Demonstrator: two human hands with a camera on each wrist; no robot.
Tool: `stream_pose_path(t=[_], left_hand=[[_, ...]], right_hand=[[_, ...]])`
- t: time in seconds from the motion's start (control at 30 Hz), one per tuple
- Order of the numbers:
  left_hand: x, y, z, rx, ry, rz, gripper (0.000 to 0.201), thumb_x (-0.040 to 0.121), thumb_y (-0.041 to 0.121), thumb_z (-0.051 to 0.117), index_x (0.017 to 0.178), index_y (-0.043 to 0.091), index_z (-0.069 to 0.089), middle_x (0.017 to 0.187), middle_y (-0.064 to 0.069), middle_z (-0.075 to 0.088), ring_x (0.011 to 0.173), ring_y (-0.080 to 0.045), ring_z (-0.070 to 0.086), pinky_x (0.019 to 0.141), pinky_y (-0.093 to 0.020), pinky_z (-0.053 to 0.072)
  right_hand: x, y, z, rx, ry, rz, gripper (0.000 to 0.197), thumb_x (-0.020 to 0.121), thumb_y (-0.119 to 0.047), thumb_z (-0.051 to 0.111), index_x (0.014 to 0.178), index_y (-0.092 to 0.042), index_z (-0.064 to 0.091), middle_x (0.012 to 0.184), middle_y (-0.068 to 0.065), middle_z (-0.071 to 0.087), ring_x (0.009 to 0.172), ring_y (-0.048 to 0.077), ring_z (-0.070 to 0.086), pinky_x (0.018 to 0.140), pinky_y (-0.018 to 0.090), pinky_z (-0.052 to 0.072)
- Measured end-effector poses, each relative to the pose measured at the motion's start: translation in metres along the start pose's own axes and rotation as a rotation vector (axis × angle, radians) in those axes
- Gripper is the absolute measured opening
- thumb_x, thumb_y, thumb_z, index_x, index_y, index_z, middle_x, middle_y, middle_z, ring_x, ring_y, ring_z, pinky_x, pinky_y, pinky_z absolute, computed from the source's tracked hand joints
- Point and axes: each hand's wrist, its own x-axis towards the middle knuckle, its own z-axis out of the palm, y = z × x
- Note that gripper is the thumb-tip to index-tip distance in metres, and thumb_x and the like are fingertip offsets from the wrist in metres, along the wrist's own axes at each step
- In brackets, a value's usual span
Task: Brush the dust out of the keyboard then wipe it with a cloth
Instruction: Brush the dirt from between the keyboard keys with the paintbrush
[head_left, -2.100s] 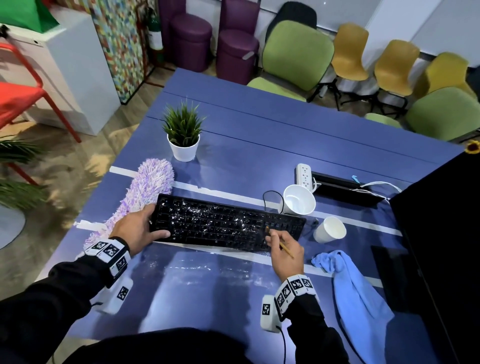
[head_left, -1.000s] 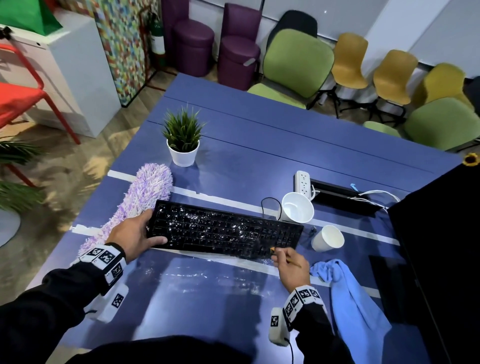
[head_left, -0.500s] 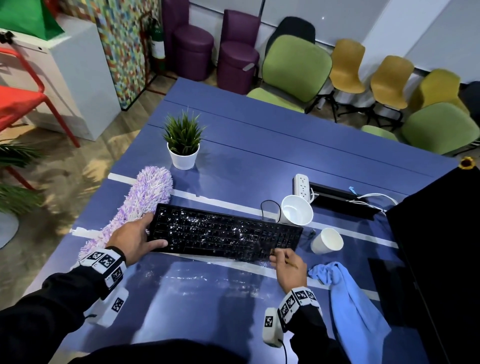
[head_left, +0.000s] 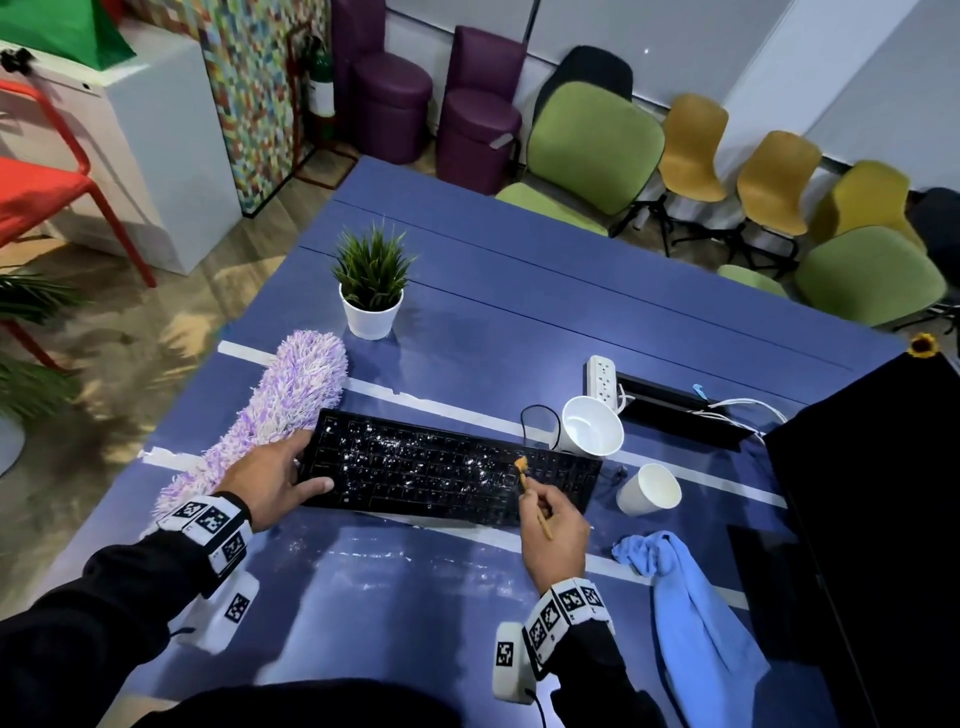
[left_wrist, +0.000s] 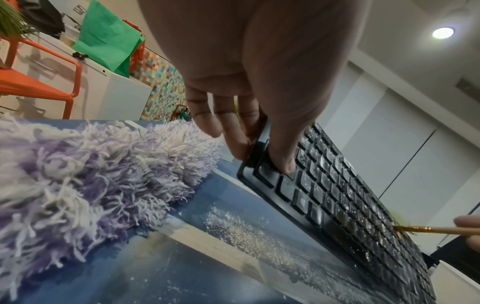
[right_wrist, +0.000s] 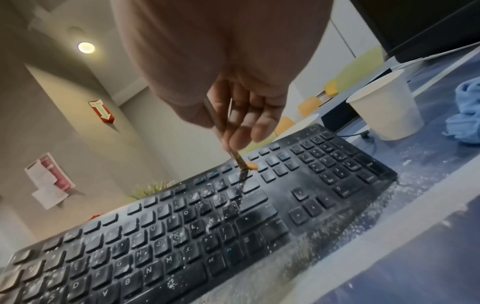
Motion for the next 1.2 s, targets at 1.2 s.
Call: stream_pose_path(t=[1.2], left_hand=[[-0.009,0.002,0.003,-0.009,-0.009,0.032,0.052,0.077,0.054,0.066,0.117,0.027,0.047,0.076,0.006,0.061,0.071,-0.020,0.059,0.063,-0.029,0.045]], right_hand=[[-0.032,-0.043,0.021,0.053,0.003,0.121,0.022,0.087,-0.008,0.058,0.093,-0.021,0.074,0.055,-0.023,0.067,0.049,-0.005,0.056,0.050,0.004,0.042]])
